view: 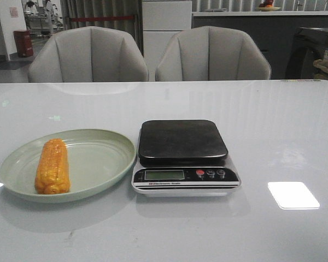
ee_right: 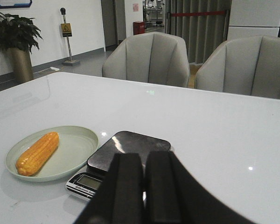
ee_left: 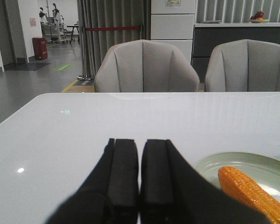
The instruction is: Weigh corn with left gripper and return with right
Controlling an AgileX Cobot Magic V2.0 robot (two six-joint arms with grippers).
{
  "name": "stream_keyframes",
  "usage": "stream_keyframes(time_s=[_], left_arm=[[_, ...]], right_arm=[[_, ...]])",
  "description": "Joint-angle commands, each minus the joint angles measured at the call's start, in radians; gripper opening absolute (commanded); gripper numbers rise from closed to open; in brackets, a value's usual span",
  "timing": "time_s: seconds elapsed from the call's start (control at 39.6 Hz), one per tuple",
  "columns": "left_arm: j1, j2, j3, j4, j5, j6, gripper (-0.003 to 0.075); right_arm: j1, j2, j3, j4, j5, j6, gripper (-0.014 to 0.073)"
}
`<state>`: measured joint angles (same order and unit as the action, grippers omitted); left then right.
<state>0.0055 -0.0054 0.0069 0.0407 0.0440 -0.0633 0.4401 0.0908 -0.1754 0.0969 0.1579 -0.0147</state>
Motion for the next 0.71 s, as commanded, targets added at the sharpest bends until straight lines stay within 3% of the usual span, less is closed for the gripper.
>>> stream_keyframes(time_s=[0.0, 0.25, 0.68], left_arm=[[-0.001, -0.022, 0.030, -0.009, -0.083, -0.002, 0.0114], [-0.001, -0.022, 0.030, -0.009, -0.083, -0.002, 0.0113], [-0.001, -0.022, 0.030, -0.009, -0.083, -0.002, 0.0114]], right_arm=[[-0.004, 0.009, -0.024, -0.011, -0.074, -0.009, 0.0177], [-0.032, 0.004, -0.001, -0.012, -0.076, -0.009, 0.0177], [-0.391, -0.122, 0.160, -0.041, -0.096, -0.009, 0.0177]])
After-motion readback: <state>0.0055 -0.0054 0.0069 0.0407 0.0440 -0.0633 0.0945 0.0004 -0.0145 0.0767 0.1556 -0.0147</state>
